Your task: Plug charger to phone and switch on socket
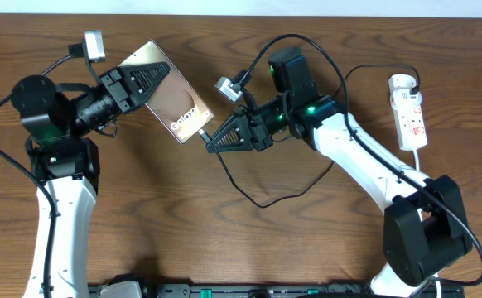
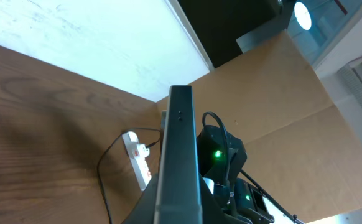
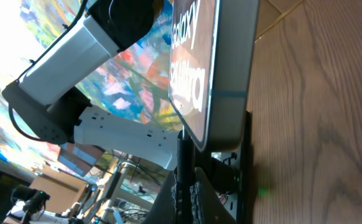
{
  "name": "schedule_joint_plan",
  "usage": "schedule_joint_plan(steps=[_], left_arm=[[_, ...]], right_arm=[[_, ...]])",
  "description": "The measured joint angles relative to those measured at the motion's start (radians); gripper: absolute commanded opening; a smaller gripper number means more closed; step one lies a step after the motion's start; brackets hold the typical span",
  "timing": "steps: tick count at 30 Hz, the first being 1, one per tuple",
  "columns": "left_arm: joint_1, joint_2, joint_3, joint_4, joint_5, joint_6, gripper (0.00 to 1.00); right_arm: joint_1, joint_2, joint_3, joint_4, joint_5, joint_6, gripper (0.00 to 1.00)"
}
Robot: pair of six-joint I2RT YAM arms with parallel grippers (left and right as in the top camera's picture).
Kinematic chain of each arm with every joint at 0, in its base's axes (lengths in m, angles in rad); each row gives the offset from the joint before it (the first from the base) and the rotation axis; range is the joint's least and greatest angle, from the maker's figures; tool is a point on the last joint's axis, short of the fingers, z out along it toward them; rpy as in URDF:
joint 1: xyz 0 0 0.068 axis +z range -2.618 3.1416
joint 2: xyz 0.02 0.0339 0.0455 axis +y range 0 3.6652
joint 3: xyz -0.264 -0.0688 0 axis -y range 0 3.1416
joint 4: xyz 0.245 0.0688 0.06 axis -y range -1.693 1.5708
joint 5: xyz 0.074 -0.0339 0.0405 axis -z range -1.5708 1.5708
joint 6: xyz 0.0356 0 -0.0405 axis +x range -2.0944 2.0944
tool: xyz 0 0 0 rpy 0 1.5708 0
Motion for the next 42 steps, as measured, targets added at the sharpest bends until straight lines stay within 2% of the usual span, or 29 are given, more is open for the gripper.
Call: schedule_joint_plan(steps=[42], left_arm=[[-0.029, 0.0, 0.0, 0.004, -0.037, -0.003, 0.07]], right_arm=[[0.0, 0.0, -0.002, 0.007, -0.002, 0.0, 0.01]])
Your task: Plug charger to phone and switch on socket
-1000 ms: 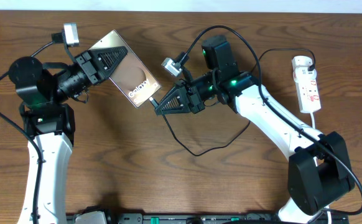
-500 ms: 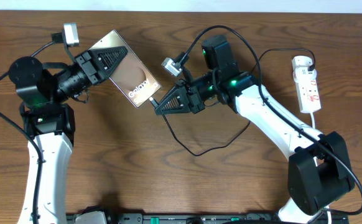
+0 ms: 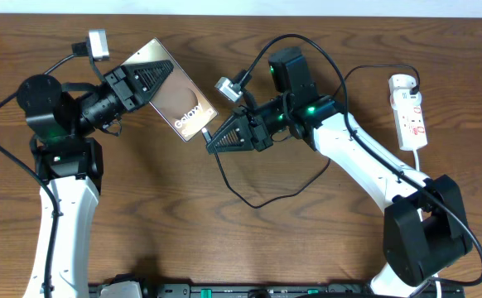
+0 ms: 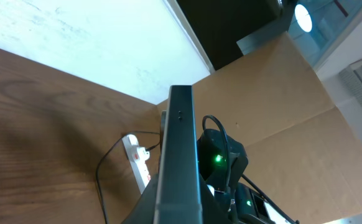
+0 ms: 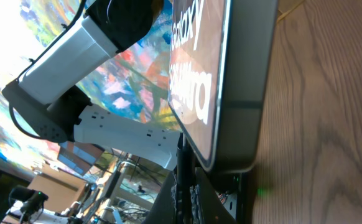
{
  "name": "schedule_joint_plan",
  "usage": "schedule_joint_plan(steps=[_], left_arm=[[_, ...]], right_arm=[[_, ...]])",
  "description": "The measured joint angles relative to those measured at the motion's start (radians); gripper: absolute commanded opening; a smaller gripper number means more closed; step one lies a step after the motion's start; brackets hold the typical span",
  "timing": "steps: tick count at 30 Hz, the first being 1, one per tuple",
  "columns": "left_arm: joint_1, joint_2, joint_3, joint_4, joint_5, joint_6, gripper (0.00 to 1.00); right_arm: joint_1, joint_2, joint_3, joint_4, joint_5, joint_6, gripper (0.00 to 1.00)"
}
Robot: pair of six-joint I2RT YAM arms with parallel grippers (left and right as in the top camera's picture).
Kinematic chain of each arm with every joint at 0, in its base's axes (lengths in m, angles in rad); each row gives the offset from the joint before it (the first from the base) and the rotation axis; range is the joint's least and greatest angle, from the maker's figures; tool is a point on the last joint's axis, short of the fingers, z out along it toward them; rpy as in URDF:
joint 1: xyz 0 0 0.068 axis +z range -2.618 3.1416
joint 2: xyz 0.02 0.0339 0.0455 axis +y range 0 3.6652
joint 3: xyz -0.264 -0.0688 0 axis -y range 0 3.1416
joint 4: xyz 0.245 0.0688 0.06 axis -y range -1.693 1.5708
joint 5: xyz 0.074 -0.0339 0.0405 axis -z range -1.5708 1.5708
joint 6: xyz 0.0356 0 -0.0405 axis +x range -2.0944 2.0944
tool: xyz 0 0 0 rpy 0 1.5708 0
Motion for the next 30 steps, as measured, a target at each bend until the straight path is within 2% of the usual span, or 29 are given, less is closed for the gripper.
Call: schedule_joint_plan(steps=[30], left_arm=[[0.0, 0.0, 0.0, 0.061, 0.075, 0.004, 0.07]], right_arm=[[0.012, 0.0, -0.006, 0.024, 0.0, 0.0, 0.01]])
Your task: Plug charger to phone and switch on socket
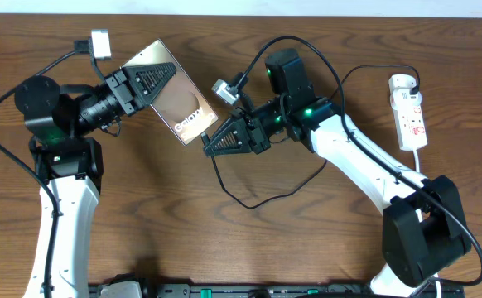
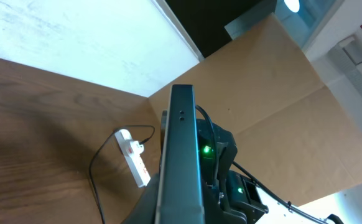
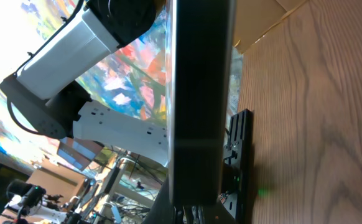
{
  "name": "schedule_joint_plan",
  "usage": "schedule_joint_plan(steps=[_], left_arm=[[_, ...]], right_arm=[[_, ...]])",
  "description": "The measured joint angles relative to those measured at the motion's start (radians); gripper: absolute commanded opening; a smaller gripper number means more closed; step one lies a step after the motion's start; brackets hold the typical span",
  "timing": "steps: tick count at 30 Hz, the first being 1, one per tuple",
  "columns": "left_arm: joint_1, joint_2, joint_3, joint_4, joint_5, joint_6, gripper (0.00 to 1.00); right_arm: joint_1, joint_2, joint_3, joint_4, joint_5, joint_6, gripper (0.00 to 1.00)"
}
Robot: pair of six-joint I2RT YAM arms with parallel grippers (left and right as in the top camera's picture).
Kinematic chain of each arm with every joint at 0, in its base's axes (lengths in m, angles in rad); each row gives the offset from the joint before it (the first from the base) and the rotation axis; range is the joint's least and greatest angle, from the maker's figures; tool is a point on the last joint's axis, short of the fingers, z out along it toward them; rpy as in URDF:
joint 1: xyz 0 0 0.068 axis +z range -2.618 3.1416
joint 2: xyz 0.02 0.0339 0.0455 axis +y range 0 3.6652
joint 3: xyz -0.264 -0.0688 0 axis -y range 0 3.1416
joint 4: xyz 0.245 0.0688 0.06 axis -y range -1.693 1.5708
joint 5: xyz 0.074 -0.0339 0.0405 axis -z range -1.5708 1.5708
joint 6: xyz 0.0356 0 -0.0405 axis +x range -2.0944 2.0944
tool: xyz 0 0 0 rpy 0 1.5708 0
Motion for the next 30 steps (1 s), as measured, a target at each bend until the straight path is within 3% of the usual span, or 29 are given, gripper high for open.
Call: schedule_joint_plan(steps=[30], left_arm=[[0.005, 0.002, 0.0, 0.016, 0.114, 0.042, 0.07]], right_arm=[[0.01, 0.0, -0.008, 0.042, 0.0, 0.014, 0.01]])
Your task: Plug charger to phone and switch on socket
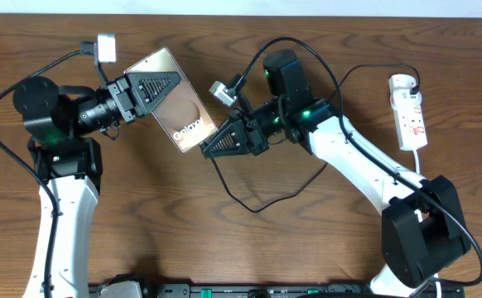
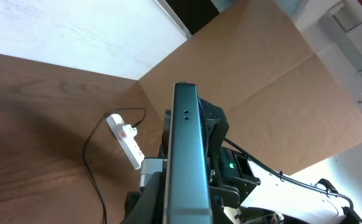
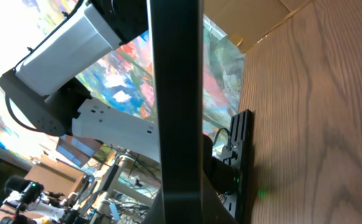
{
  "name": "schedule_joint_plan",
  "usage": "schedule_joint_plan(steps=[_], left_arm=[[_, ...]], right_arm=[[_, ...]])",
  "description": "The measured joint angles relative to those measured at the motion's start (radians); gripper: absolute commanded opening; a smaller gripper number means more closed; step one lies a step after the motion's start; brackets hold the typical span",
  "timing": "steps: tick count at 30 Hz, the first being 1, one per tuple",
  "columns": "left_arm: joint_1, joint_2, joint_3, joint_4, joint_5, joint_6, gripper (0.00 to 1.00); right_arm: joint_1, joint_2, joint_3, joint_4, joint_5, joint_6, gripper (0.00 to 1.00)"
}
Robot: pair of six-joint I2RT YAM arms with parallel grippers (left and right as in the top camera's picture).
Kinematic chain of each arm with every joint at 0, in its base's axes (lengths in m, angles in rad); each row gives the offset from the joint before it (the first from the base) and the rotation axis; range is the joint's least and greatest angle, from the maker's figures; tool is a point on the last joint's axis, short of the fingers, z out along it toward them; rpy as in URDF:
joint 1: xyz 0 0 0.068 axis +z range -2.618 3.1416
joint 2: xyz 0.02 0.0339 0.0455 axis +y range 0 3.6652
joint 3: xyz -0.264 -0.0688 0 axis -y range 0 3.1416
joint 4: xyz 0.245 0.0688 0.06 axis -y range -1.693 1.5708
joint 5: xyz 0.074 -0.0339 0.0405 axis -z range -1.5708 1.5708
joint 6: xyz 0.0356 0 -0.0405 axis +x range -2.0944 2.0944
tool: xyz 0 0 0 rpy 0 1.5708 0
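Note:
A gold phone (image 1: 179,103) marked "Galaxy" is held up off the table, with my left gripper (image 1: 171,79) shut on its upper half. In the left wrist view it stands edge-on as a grey-blue slab (image 2: 184,143). My right gripper (image 1: 205,151) has its fingers drawn to a point at the phone's lower end. It is shut on the charger plug, which the phone hides. The black cable (image 1: 257,207) hangs from those fingertips in a loop. In the right wrist view the phone's dark edge (image 3: 176,106) fills the middle. The white power strip (image 1: 408,112) lies far right.
The cable loops over the wooden table (image 1: 183,232) below the right arm, then arcs over that arm's wrist to the power strip (image 2: 124,148). Brown cardboard walls (image 2: 274,81) stand behind the table. Both arm bases sit near the front edge.
The phone's lower end has come down and right, against my right gripper's tip. In the right wrist view its edge is narrower and more central. The left wrist view has tilted further up.
At first the phone's lettered face showed at a slant in the right wrist view, the plug standing just below it. The phone then turned edge-on to that camera and hid the plug. Both grippers have kept their holds while closing the gap.

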Motion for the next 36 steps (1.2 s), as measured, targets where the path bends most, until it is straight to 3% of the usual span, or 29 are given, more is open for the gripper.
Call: schedule_joint_plan(steps=[10, 14, 17, 20, 22, 30, 36], left_arm=[[0.001, 0.0, 0.0, 0.002, -0.002, 0.008, 0.07], [0.0, 0.0, 0.0, -0.004, 0.017, 0.008, 0.07], [-0.015, 0.001, -0.003, -0.016, 0.082, 0.007, 0.06], [-0.026, 0.001, -0.004, -0.016, 0.114, 0.008, 0.07], [-0.026, 0.001, -0.004, -0.017, 0.126, 0.01, 0.07], [0.0, 0.001, -0.004, -0.019, 0.128, 0.011, 0.07], [0.108, 0.004, -0.004, -0.023, 0.128, 0.011, 0.07]], right_arm=[[0.0, 0.0, -0.002, 0.051, 0.0, 0.056, 0.01], [0.0, 0.0, -0.002, 0.06, 0.0, 0.065, 0.38], [-0.005, 0.0, 0.001, 0.074, 0.002, 0.071, 0.59], [-0.008, 0.0, 0.003, 0.074, 0.002, 0.075, 0.88], [-0.008, 0.0, 0.003, 0.073, 0.002, 0.082, 0.99], [-0.008, 0.0, 0.003, 0.073, 0.002, 0.078, 0.99], [-0.008, 0.0, 0.003, 0.073, 0.002, 0.078, 0.99]])
